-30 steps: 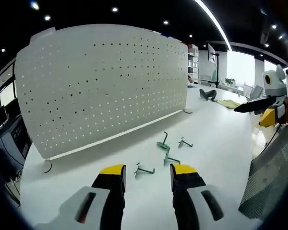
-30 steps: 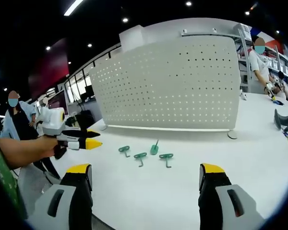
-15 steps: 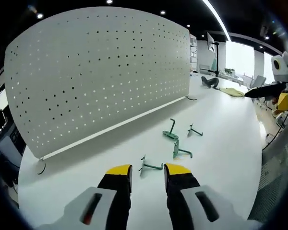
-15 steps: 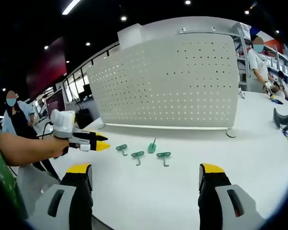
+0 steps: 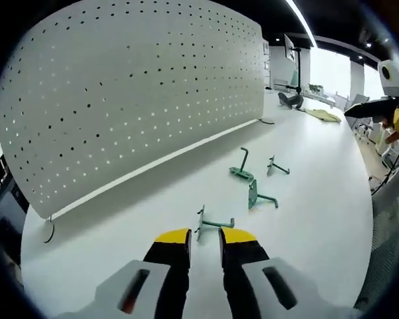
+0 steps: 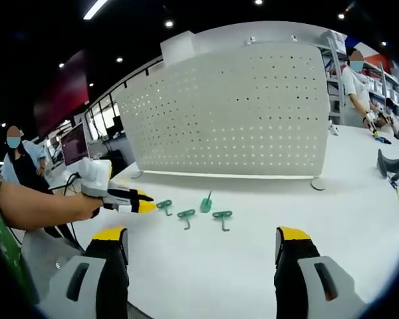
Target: Insert the hook assembly into the mounting plate slot until the hook locks in place.
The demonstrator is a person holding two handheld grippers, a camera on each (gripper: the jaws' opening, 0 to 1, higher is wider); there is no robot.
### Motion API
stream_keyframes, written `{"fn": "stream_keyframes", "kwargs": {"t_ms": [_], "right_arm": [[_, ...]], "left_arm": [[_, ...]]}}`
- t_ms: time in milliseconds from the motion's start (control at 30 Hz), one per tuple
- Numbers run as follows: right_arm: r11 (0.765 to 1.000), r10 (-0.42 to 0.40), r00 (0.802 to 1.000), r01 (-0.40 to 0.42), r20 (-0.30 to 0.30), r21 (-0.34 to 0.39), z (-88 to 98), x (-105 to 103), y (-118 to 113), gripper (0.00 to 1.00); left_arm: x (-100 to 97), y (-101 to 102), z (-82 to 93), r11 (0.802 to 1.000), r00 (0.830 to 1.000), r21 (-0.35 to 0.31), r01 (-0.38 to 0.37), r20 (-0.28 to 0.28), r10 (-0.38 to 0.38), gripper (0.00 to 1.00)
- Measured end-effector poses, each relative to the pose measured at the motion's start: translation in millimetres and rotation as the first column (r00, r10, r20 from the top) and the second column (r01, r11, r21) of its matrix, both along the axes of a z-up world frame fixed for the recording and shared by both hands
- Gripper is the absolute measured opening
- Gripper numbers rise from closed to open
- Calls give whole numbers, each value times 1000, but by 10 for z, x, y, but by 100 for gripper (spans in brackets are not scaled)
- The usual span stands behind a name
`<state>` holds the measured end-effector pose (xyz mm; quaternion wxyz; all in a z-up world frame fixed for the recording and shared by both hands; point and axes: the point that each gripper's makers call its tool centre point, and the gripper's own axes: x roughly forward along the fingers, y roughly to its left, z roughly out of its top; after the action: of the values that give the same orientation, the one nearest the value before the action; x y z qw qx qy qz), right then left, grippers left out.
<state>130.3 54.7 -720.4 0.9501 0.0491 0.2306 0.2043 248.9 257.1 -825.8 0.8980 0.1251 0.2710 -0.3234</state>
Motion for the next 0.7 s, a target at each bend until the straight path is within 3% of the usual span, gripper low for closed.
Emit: {"fn": "stream_keyframes", "kwargs": {"t_ms": [700], "right_arm": [[1000, -15, 1000, 15, -12, -4, -24, 25, -56, 92]], "left_arm": [[77, -5, -116, 999, 1000, 42, 5, 5, -5, 9]]}}
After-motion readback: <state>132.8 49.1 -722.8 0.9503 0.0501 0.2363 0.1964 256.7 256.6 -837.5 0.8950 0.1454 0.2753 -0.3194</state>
